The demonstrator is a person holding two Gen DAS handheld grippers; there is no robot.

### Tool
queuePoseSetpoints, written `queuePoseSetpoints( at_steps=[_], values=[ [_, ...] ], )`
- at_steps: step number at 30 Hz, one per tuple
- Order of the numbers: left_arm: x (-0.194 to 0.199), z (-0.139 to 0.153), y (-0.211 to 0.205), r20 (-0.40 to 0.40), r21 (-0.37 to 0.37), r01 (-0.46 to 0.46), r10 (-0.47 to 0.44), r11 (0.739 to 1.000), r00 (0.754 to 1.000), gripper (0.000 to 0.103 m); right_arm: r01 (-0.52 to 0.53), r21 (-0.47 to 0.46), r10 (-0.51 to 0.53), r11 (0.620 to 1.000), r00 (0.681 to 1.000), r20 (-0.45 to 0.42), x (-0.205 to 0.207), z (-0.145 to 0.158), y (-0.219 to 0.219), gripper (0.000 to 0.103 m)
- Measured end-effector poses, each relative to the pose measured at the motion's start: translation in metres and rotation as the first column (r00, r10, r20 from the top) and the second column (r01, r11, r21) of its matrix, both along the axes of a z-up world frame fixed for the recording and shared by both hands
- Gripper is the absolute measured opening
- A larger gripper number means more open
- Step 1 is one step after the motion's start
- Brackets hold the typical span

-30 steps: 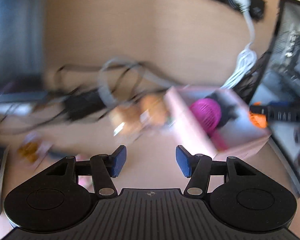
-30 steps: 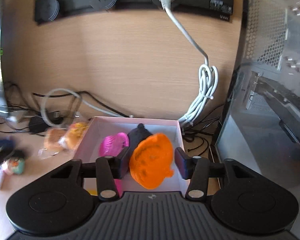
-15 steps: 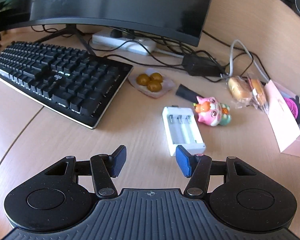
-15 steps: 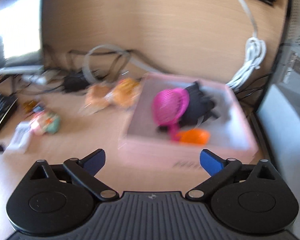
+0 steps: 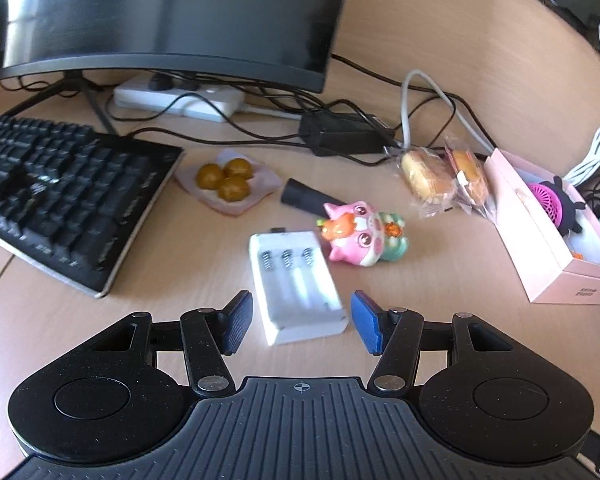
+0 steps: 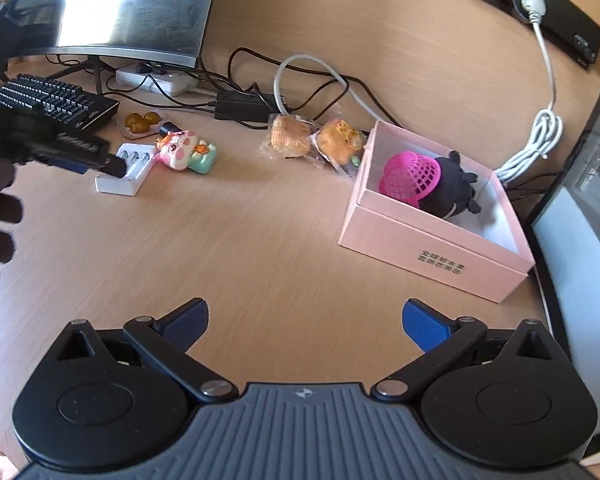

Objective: Organize objects
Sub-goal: 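Grasp the white battery holder with the left tool, then grasp the pink pig figurine with the right tool while the left tool holds the battery holder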

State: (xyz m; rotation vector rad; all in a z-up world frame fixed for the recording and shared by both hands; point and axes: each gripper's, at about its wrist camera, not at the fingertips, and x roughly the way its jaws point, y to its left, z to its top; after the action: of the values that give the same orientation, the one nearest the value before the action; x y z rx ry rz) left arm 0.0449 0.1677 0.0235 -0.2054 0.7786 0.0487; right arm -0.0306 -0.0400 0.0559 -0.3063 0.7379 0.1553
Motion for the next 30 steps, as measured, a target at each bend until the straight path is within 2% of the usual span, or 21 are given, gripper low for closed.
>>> queuePoseSetpoints(
  at_steps=[6,11,14,18,23,26,30],
  values=[
    [0.024,-0.011,-0.013,-0.046,0.069,-0.005,0.009,0.998,0.999,0.061,0.042,-0.016,-0.042,0.999,0.999,-0.008,-0.008,-0.001,-0.01,0.103],
    [0.032,-0.015,-0.017,-0.033,0.118,-0.01,0.014,0.993,0.999,0.061,0.067,-0.018,-0.067,0.998,0.998,-0.005,-0.01,-0.001,-0.019,0.103],
    [0.031,-0.015,-0.016,-0.027,0.13,-0.011,0.015,0.991,1.0,0.057,0.07,-0.012,-0.07,0.997,0.998,0.0,-0.008,0.0,-0.025,0.103],
    [0.023,-0.013,-0.013,-0.04,0.114,0.01,-0.005,0.993,0.999,0.054,0.064,0.015,-0.064,0.998,0.998,-0.001,0.003,0.001,-0.029,0.103],
    [-0.003,-0.008,-0.005,-0.087,0.082,-0.017,0.024,0.996,0.996,0.054,0.016,0.076,-0.015,0.997,1.0,-0.013,0.031,0.002,-0.018,0.103],
    [-0.023,-0.005,0.002,-0.105,0.034,-0.04,0.043,0.999,0.994,0.054,-0.04,0.141,0.045,0.989,0.999,-0.029,0.054,0.001,0.0,0.103],
    [-0.049,-0.004,0.008,-0.111,0.039,-0.077,0.081,0.996,0.99,0.053,-0.135,0.179,0.141,0.974,0.99,-0.018,0.087,-0.003,0.039,0.103]
  ],
)
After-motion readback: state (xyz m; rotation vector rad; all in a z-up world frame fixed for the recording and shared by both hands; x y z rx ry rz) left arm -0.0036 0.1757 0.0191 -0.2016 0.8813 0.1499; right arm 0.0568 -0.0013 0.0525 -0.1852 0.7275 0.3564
